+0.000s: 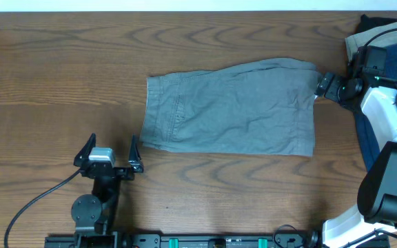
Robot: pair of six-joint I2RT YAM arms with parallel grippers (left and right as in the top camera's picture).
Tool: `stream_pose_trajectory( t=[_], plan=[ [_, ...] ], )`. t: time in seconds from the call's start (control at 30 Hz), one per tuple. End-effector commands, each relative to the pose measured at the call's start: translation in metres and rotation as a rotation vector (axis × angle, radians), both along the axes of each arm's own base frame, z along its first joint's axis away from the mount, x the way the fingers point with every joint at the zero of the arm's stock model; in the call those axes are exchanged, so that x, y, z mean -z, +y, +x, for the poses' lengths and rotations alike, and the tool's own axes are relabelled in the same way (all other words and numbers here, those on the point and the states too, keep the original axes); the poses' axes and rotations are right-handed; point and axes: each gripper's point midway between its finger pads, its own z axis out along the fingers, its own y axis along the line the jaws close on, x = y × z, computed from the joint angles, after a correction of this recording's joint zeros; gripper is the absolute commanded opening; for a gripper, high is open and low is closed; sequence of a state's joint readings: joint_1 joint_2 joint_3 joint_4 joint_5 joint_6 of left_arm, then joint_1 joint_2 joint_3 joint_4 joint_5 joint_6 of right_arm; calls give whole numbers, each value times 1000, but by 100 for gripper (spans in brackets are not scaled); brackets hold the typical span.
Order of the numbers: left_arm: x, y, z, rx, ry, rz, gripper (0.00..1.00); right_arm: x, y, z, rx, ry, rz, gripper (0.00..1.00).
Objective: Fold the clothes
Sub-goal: 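Reach the left gripper to the trousers' left edge and grasp it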
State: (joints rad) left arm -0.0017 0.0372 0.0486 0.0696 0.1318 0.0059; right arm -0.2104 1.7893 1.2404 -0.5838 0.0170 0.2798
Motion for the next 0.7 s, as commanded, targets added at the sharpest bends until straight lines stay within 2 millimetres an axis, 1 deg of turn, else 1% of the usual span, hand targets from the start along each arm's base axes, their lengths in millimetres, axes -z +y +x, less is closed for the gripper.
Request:
stream_pose_trajectory(
  t=[0.0, 0.1, 0.17, 0.27, 0.37, 0.43, 0.5, 0.6, 0.67],
  plan=[
    [-41, -11, -3, 68, -36, -29, 98, 0, -4, 2, -2, 2, -16, 99],
    [-61, -11, 4, 67, 15, -30, 98, 0, -4, 2, -2, 3, -16, 99],
    [-73, -11, 13, 66, 81, -28, 98, 0, -4, 2, -2, 2, -16, 99],
    [-82, -11, 30, 64, 235, -34, 98, 0, -4, 2, -2, 2, -16, 99],
    [-81, -12, 43, 65, 387, -40, 98, 0, -4, 2, -2, 2, -16, 99],
    [-74, -12, 50, 66, 469, -44, 98, 0, -4, 2, -2, 3, -16, 99],
    [-72, -14, 59, 73, 494, -47, 98, 0, -4, 2, -2, 2, -16, 99],
    [-70, -29, 69, 160, 570, -76, 98, 0, -4, 2, -2, 2, -16, 99],
    [-63, -34, 74, 190, 681, -96, 98, 0, -4, 2, -2, 2, -15, 99]
  ],
)
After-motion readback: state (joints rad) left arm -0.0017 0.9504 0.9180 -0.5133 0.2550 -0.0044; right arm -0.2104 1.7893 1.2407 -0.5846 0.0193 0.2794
